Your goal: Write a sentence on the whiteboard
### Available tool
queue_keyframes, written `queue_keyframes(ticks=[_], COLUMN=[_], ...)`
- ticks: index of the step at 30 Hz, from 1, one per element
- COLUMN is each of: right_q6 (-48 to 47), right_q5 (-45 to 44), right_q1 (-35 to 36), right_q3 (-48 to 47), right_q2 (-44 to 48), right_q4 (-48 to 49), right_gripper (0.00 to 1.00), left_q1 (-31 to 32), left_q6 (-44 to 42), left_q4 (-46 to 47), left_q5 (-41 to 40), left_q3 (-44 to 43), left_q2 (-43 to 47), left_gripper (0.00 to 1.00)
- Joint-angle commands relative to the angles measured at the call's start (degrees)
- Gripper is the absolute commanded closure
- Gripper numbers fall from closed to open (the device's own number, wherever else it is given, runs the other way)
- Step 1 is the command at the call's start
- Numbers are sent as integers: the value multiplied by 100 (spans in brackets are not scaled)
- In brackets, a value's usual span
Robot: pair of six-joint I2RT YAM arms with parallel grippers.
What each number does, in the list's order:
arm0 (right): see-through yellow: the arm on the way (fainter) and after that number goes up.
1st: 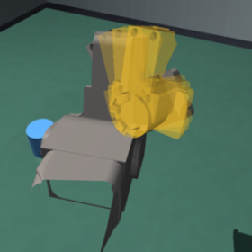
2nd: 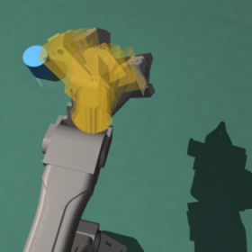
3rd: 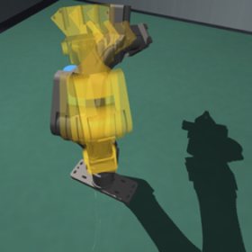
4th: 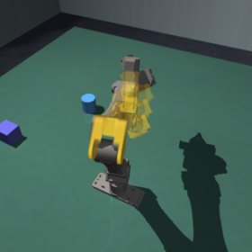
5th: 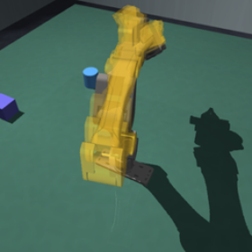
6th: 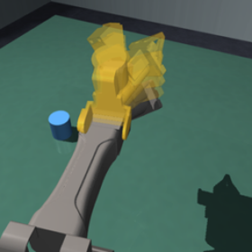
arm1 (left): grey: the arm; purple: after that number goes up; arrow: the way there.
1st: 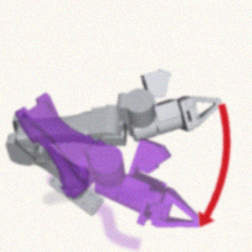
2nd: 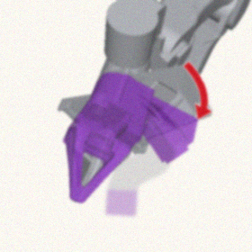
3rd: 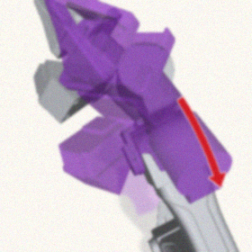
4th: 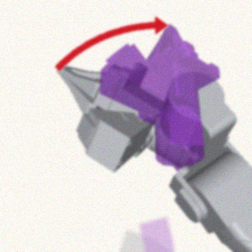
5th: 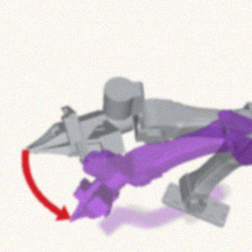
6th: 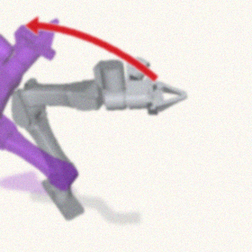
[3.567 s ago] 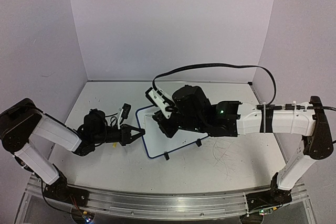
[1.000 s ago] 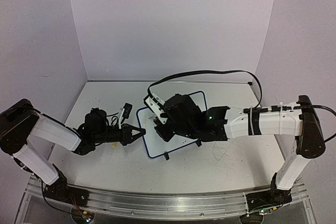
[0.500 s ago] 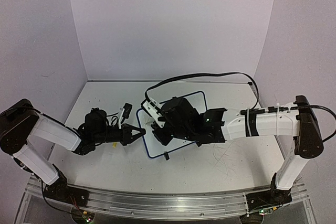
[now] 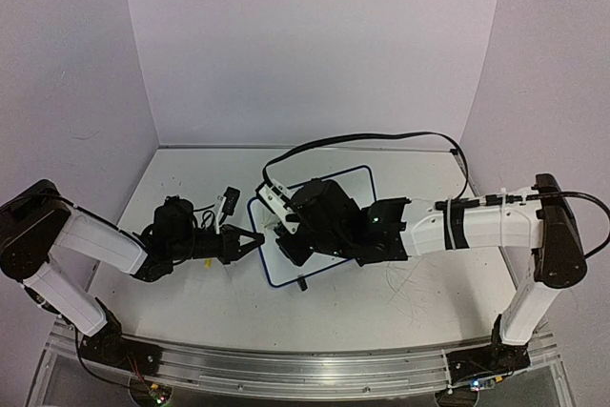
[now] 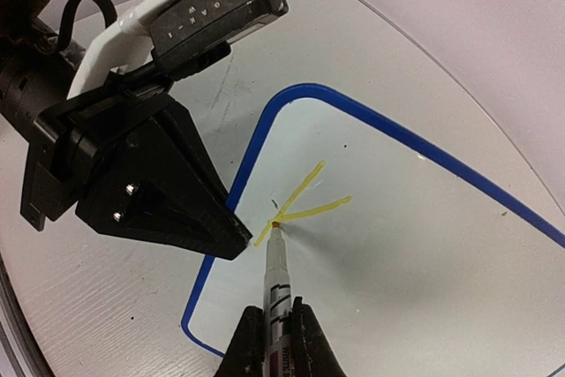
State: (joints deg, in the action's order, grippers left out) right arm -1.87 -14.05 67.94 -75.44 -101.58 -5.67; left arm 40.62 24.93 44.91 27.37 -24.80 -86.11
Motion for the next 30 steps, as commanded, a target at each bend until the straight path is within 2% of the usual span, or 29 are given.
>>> queue_keyframes(ticks=[1,24,30], right_q6=[106,342,274], right_q5=[-453,-723,-433], right_q1=[-41,-39,-36], right_q3=[19,475,283], right_q2=[75,360,426], right_q4=[-82,-250,-183], right_gripper=[100,100,100], left_q1=[60,60,59], left_q6=[-142,-155,-169], left_q4=[-193,-240,-248], left_q5=[-50,-74,-79], left_q3=[-149,-148,-144], left_q2=[129,148,106], left_gripper=[100,100,100])
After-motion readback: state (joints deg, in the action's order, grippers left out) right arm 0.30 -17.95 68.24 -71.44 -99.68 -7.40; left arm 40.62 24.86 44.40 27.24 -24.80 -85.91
